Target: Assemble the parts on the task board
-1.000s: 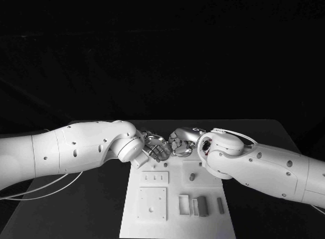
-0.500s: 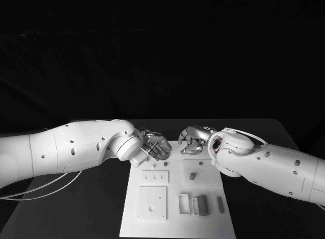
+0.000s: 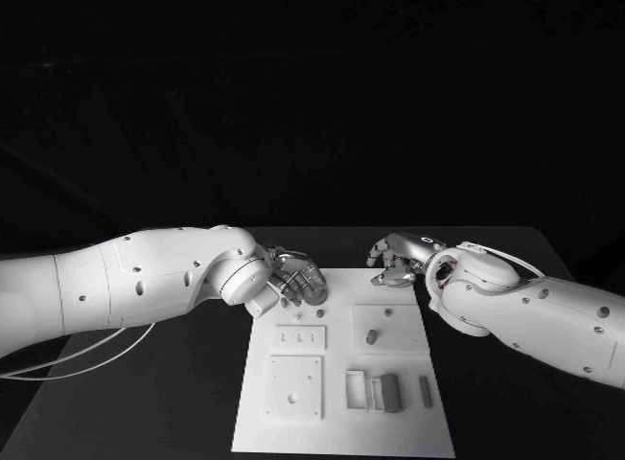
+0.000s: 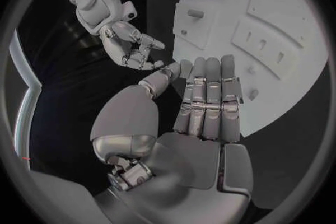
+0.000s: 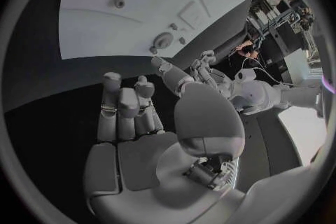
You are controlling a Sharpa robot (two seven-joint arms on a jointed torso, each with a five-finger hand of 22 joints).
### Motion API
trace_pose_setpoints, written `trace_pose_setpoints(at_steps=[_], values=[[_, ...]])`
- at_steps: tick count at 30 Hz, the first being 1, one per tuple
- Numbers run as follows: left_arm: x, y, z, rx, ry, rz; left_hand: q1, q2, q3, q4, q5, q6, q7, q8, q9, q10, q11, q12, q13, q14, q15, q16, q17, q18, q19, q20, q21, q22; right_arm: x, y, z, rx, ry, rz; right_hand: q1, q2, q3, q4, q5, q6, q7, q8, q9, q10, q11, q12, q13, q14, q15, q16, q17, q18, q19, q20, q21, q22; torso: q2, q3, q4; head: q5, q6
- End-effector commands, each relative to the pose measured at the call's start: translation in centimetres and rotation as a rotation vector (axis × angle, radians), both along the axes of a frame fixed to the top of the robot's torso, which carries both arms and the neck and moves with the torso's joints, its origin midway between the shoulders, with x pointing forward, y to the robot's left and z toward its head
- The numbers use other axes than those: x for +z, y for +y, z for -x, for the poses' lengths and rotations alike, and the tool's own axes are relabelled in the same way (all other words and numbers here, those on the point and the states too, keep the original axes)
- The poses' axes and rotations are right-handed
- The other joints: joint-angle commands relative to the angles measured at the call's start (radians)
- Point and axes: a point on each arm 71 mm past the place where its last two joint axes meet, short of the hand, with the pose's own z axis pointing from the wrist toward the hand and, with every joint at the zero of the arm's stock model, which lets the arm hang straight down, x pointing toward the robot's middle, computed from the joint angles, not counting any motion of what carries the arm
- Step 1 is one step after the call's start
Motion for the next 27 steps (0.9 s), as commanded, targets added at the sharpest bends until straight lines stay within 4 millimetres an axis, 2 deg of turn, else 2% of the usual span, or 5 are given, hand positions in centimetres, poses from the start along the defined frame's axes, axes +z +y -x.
trace_pose_setpoints(at_steps=[1, 7, 12, 17, 27], values=[[-0.6, 0.1, 0.1, -0.064, 0.003, -0.089, -0.002, -0.013, -0.002, 0.01, 0.039, 0.054, -0.044, 0.011, 0.023, 0.021, -0.009, 0.014, 0.01, 0.015, -0.008, 0.022, 0.007, 0.017, 0.021, -0.005, 0.015, 0.014, 0.8, -0.5, -0.2, 0.001, -0.037, -0.056, 0.011, -0.002, 0.005, -0.003, 0.001, 0.042, 0.048, -0.006, 0.0, -0.049, 0.04, -0.004, -0.002, 0.001, 0.003, -0.006, 0.0, 0.008, -0.01, 0.0, -0.007, 0.015, 0.0, -0.0001, -0.0005, 0.004, -0.008], [-1.7, 0.7, 0.2, -0.105, 0.038, -0.165, -0.011, -0.029, -0.015, 0.029, 0.063, 0.09, -0.065, 0.038, 0.058, 0.059, -0.032, 0.055, 0.042, 0.041, -0.034, 0.091, 0.022, 0.015, 0.053, -0.028, 0.048, 0.053, 1.9, -1.9, -1.0, -0.061, -0.039, -0.131, 0.012, 0.0, 0.003, -0.001, 0.001, 0.043, 0.048, -0.006, 0.0, -0.048, 0.04, -0.004, -0.003, 0.001, 0.003, -0.006, -0.001, 0.008, -0.01, 0.001, -0.007, 0.015, 0.0, 0.0001, -0.0012, 0.004, -0.02], [-2.6, 0.9, 0.4, -0.138, 0.061, -0.201, -0.028, -0.031, -0.026, 0.044, 0.062, 0.113, -0.082, 0.068, 0.096, 0.077, -0.05, 0.102, 0.077, 0.056, -0.053, 0.154, 0.018, 0.013, 0.075, -0.048, 0.077, 0.091, 2.1, -3.0, -1.7, -0.106, -0.028, -0.16, 0.007, 0.003, 0.0, 0.001, 0.0, 0.045, 0.048, -0.006, 0.0, -0.047, 0.04, -0.004, -0.005, 0.001, 0.003, -0.006, -0.001, 0.008, -0.009, 0.003, -0.007, 0.015, 0.0, -0.0009, -0.0003, 0.002, -0.026], [-3.6, 1.0, 0.6, -0.144, 0.064, -0.23, -0.043, -0.03, -0.026, 0.04, 0.104, 0.12, -0.092, 0.094, 0.133, 0.072, -0.061, 0.148, 0.113, 0.056, -0.067, 0.21, -0.004, 0.009, 0.088, -0.063, 0.097, 0.121, 2.4, -3.4, -1.9, -0.121, -0.029, -0.178, 0.009, 0.005, 0.0, -0.001, 0.001, 0.045, 0.048, -0.006, 0.0, -0.047, 0.039, -0.004, -0.005, 0.001, 0.003, -0.006, -0.001, 0.008, -0.009, 0.003, -0.007, 0.015, 0.001, -0.0008, 0.0011, 0.002, -0.035], [-4.6, 0.7, 0.7, -0.183, 0.01, -0.322, -0.056, -0.035, -0.024, 0.047, 0.106, 0.137, -0.109, 0.133, 0.177, 0.076, -0.079, 0.21, 0.155, 0.069, -0.088, 0.284, -0.043, 0.007, 0.117, -0.083, 0.121, 0.154, 2.8, -3.2, -1.8, -0.113, -0.032, -0.186, 0.011, 0.006, 0.001, -0.002, 0.001, 0.046, 0.048, -0.006, 0.0, -0.047, 0.039, -0.004, -0.006, 0.001, 0.003, -0.006, -0.001, 0.008, -0.009, 0.003, -0.007, 0.015, 0.001, -0.003, 0.0012, 0.0, -0.056]])
